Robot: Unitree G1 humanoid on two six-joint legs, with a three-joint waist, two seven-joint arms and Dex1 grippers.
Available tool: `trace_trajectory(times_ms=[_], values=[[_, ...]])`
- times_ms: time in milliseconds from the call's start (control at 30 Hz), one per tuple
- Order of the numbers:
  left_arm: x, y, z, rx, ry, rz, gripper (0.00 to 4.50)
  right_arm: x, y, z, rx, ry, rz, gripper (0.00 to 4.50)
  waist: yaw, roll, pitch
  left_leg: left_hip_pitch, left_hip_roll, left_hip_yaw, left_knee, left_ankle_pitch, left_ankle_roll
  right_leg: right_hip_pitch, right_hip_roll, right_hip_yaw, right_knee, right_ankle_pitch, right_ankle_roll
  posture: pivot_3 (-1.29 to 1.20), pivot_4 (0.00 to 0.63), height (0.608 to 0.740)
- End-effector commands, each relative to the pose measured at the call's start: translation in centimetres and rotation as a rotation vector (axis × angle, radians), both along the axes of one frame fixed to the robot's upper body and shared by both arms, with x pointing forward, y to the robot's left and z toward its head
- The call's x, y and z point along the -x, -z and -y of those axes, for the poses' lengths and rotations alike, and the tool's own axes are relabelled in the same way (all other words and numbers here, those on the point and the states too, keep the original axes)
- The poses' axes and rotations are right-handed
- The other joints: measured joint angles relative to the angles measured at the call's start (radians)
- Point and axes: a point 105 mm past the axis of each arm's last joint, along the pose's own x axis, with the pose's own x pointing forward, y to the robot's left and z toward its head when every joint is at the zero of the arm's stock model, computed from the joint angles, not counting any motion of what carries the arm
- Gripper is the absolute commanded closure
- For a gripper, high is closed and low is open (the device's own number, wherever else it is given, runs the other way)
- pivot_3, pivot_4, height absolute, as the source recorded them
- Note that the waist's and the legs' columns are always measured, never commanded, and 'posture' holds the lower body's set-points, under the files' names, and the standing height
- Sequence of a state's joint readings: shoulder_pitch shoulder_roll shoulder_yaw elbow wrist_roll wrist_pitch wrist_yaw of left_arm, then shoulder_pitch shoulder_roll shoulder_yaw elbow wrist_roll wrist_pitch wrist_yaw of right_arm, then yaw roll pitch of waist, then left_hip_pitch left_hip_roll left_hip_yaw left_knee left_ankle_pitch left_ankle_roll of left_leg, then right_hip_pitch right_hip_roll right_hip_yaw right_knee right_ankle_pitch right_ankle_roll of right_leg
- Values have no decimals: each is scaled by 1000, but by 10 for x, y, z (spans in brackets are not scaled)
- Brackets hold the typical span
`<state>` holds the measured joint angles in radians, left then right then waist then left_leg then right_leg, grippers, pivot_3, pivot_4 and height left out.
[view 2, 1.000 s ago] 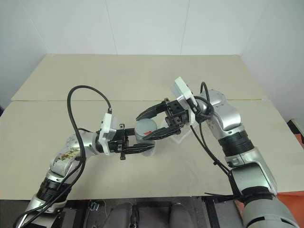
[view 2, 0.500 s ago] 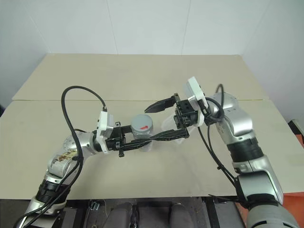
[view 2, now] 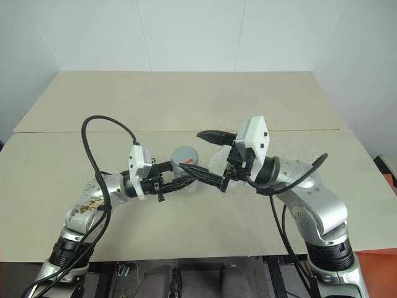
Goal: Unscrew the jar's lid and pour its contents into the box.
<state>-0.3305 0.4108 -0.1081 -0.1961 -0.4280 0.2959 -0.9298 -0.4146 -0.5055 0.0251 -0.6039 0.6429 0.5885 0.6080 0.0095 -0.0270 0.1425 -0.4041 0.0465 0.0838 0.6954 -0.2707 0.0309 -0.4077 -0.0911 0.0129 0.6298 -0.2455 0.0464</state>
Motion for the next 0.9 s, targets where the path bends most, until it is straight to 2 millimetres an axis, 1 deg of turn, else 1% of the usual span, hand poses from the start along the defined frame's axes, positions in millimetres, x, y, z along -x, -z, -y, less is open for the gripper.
trace_trajectory(times_ms=[33, 200, 433, 633, 900], values=[[-2, -11, 3, 15, -11, 60, 2503, 5, -8, -3, -53, 54, 15, 16, 0, 0, 0, 0, 0, 0, 0, 0, 0, 0, 0, 0, 0, 0, 0, 0, 150, 740], [-6, -10, 6, 17, -30, 60, 2503, 2, 2, -9, -2, 82, 5, 16, 0, 0, 0, 0, -1, 0, 0, 0, 0, 0, 0, 0, 0, 0, 0, 0, 150, 740], [-10, -11, 8, 16, -50, 77, 2503, -1, 8, -16, 43, 82, 20, 16, 0, 0, 0, 0, 0, 0, 0, 0, 0, 0, 0, 0, 0, 0, 0, 0, 150, 740], [-10, -13, 8, 27, -52, 81, 2503, -4, 8, -20, 16, 93, 11, 16, -1, 0, 0, 0, 0, 0, 0, 0, 0, 0, 0, 0, 0, 0, 0, 0, 150, 740], [-9, -13, 8, 29, -54, 82, 2503, -9, 8, -19, -19, 112, -30, 16, 0, 0, 0, 0, 0, 0, 0, 0, 0, 0, 0, 0, 0, 0, 0, 0, 150, 740]])
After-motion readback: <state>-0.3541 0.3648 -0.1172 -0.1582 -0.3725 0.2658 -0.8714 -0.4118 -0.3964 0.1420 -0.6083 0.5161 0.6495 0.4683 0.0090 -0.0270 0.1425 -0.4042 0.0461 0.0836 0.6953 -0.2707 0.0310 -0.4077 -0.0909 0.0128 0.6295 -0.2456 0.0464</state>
